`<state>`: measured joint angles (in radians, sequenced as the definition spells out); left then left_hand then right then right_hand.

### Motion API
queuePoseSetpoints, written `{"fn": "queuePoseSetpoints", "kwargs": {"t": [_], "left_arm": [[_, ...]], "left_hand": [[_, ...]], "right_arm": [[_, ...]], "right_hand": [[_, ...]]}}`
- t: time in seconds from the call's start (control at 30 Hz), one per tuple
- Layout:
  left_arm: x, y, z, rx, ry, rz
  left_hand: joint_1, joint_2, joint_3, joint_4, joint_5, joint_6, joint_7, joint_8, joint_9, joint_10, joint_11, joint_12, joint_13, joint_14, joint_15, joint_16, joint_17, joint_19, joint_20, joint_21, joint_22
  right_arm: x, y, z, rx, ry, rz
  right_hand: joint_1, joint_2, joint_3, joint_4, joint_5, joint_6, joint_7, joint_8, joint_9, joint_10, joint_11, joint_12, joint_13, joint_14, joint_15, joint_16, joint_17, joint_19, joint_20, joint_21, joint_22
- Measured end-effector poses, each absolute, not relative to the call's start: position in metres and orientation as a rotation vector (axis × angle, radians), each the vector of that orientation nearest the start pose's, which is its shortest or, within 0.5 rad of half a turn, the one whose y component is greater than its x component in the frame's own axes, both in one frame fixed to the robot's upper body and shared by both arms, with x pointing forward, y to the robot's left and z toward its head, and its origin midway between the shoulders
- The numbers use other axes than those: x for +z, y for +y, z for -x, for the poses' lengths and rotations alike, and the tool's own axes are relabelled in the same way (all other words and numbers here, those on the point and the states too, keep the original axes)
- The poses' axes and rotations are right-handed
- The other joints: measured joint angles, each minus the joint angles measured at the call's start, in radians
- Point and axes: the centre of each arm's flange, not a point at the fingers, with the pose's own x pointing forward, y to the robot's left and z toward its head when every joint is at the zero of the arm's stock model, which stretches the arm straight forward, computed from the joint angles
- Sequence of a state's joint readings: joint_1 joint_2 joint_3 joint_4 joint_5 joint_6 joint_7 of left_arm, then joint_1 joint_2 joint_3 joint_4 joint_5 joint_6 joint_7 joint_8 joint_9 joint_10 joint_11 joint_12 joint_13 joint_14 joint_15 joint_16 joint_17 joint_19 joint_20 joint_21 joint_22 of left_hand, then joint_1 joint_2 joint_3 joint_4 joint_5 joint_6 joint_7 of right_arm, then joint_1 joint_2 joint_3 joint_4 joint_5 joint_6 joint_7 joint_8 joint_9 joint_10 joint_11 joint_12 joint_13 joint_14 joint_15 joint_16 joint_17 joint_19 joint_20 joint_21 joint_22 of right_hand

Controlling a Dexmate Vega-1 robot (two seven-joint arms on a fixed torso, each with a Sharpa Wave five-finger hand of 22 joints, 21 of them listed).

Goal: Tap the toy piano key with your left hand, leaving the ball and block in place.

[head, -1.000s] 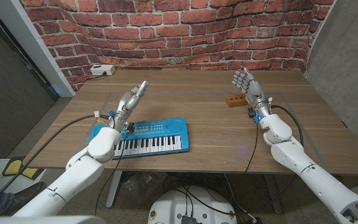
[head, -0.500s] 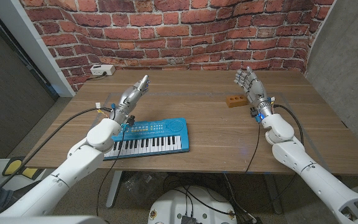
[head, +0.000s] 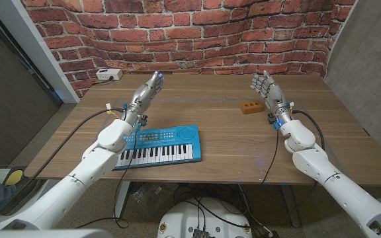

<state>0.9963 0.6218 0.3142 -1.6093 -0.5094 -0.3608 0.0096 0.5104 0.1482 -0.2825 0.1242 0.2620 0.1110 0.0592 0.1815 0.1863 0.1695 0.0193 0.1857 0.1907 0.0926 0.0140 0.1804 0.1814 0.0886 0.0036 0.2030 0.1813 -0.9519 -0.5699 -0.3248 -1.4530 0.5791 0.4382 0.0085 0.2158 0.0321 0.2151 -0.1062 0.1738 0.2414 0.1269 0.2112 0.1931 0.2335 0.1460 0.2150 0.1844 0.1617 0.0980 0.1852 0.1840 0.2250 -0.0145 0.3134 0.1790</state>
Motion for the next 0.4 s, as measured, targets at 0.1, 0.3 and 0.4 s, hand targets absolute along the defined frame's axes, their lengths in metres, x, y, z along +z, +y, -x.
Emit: {"fn": "queuePoseSetpoints", "kwargs": {"t": [0.1, 0.3, 0.4], "left_arm": [[0.0038, 0.2709, -0.5781, -0.274, -0.800, -0.122], [0.0017, 0.2655, -0.5809, -0.274, -0.799, -0.094], [0.0012, 0.2637, -0.5808, -0.273, -0.799, -0.088]], "left_hand": [[0.000, 0.000, 0.000, 0.000, 0.000, 0.000, 0.000, 0.004, 0.000, 0.000, 0.000, 0.007, 0.000, 0.000, 0.000, 0.000, 0.000, 0.000, 0.000, 0.000, 0.000], [0.000, 0.000, 0.000, 0.000, 0.000, 0.000, 0.000, 0.004, 0.000, 0.005, -0.005, 0.007, 0.000, 0.005, -0.005, 0.000, 0.000, 0.000, 0.000, 0.000, 0.000], [0.000, 0.000, 0.000, 0.000, 0.000, 0.005, -0.005, 0.004, 0.000, 0.005, -0.005, 0.007, 0.000, 0.005, -0.005, 0.000, 0.000, 0.000, 0.000, 0.000, 0.000]], "right_arm": [[-0.0114, -0.2942, -0.6031, 0.219, -0.777, 0.034], [-0.0119, -0.2950, -0.6060, 0.216, -0.758, 0.033], [-0.0129, -0.2956, -0.6067, 0.215, -0.753, 0.032]], "right_hand": [[-0.004, 0.004, 0.000, 0.000, 0.000, -0.018, 0.002, -0.008, 0.000, 0.000, 0.000, 0.000, 0.000, 0.006, -0.002, 0.000, 0.000, 0.001, -0.001, -0.008, 0.000], [-0.008, 0.000, -0.003, 0.003, 0.000, -0.028, 0.002, -0.012, 0.000, 0.000, 0.000, 0.000, 0.000, 0.007, 0.000, 0.000, 0.000, 0.001, -0.001, -0.008, 0.000], [-0.008, 0.000, -0.003, 0.003, 0.000, -0.028, 0.002, -0.012, 0.000, 0.000, 0.000, 0.000, 0.000, 0.007, 0.000, 0.000, 0.000, 0.001, -0.001, -0.008, 0.000]]}}
